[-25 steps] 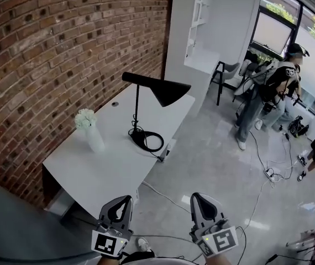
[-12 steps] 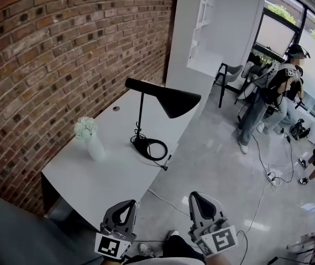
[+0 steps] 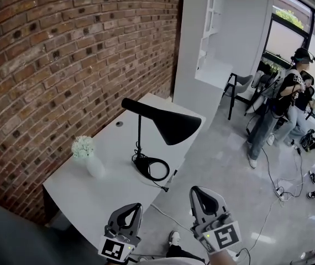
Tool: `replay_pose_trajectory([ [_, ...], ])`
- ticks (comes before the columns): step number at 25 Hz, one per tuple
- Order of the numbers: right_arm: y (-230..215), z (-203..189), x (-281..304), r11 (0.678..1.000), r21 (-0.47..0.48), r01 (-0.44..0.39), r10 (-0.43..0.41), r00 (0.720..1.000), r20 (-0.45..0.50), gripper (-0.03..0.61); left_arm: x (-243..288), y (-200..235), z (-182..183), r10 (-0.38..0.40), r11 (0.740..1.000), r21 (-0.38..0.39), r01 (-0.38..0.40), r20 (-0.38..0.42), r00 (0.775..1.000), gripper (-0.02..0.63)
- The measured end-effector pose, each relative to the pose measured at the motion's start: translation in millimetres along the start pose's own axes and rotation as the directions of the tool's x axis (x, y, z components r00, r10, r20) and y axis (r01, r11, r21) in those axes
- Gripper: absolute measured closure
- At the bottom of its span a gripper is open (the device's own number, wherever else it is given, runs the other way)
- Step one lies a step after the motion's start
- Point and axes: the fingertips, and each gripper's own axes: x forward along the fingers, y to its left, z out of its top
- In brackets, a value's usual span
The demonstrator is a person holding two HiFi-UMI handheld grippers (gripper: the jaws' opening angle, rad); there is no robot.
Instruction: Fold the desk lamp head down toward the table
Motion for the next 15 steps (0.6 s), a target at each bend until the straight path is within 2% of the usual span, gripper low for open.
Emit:
replay_pose_trajectory([
  [4,-31.8,5.7,30.1,0.997,-0.061,-0.044,0.045,0.999,0.009,0.56,38.4,7.1,-2.0,0.044,0.999,0.02,-0.044,0.009,0.999,0.606],
  [15,-99.6,2.5,80.3,0.99,-0.073,-0.119,0.121,0.993,0.016,0.56,110.1,21.5,-9.6,0.147,0.988,0.038,-0.147,0.005,0.989,0.606],
])
